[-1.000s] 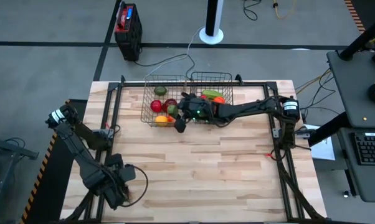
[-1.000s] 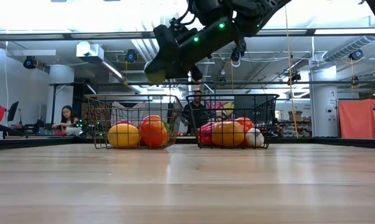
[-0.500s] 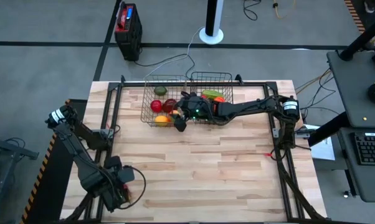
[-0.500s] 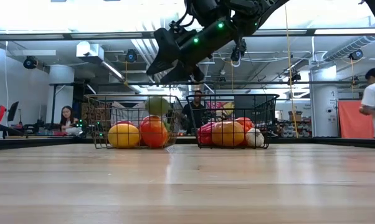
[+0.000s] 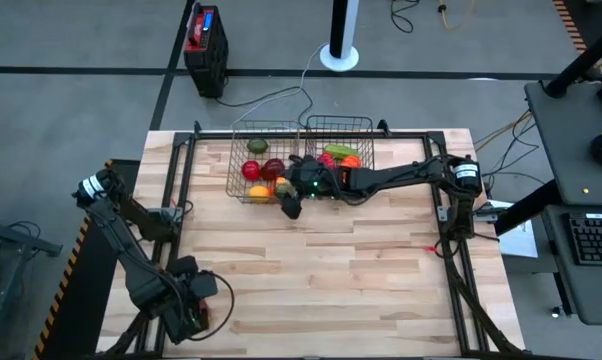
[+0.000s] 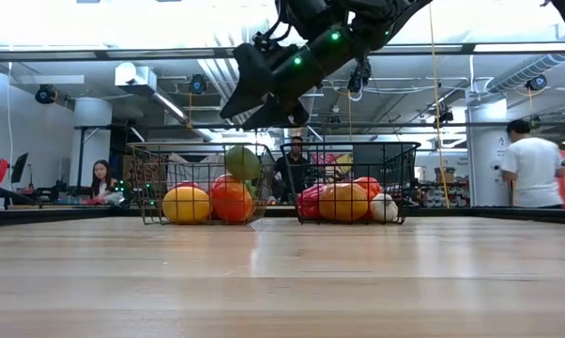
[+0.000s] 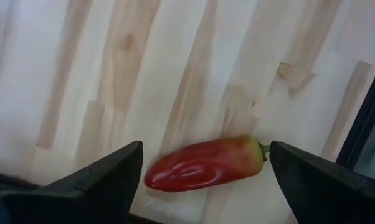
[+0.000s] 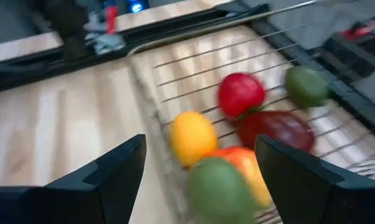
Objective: Sort produce into baskets
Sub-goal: Put the red chili pepper into the black wire basket
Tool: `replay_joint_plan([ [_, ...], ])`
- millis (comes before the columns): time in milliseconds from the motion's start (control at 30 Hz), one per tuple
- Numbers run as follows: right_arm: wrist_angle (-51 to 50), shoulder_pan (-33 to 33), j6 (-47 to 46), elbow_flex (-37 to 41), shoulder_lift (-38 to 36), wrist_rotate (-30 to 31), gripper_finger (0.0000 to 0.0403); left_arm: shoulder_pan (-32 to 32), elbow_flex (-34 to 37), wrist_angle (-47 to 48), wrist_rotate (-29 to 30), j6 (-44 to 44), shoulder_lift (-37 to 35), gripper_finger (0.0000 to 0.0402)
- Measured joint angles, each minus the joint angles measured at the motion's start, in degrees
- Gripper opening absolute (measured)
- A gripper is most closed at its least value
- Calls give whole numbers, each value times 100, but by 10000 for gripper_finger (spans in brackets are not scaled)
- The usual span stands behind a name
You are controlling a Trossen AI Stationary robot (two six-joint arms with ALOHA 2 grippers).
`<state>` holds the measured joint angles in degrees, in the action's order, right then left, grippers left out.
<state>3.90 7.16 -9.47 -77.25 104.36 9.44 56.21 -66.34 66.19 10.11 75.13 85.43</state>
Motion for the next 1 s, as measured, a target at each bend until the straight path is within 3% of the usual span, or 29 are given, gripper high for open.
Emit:
replay_joint_plan([
  [300, -495, -689, 207, 0, -124, -219, 299, 175, 678, -1410, -80, -124, 4, 331],
  [567, -821, -1136, 199, 0, -295, -194, 293, 231, 609, -1413, -1028, -10, 4, 331],
  [667, -811, -1221, 203, 2, -294, -194, 294, 298, 609, -1465, -1314, -632, 22, 331],
  [1000, -793, -1368, 141, 10, -297, -189, 296, 360, 607, -1505, -1334, -2847, 452, 331],
])
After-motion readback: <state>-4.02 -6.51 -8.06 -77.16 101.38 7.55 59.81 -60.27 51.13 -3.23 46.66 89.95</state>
